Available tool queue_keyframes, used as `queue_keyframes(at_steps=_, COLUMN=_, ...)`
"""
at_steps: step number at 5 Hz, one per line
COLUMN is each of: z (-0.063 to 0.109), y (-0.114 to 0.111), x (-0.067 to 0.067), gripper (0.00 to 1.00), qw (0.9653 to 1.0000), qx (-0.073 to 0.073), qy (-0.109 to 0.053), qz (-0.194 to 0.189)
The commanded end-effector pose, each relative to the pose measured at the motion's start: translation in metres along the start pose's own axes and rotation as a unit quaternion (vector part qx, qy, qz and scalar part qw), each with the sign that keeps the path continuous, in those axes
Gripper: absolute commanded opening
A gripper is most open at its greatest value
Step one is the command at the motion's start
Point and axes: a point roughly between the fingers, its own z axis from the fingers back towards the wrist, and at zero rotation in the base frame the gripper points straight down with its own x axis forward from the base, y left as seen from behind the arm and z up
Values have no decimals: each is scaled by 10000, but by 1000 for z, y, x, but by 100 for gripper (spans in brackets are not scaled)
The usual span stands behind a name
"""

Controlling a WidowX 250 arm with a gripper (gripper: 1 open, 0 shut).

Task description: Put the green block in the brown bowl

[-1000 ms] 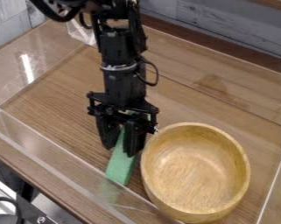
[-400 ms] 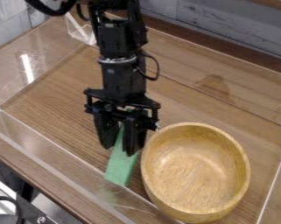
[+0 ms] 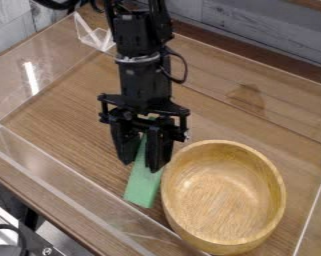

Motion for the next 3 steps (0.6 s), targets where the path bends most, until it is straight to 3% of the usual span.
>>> queue_keyframes(at_steps=1, z=18, y=-11, x=5, gripper=0, qw=9994, qx=9, qy=-334, qz=-103)
queue_keyframes(at_steps=3, z=24, y=-29, x=5, gripper=0, qw=9991, qx=6, qy=-393, qz=-158)
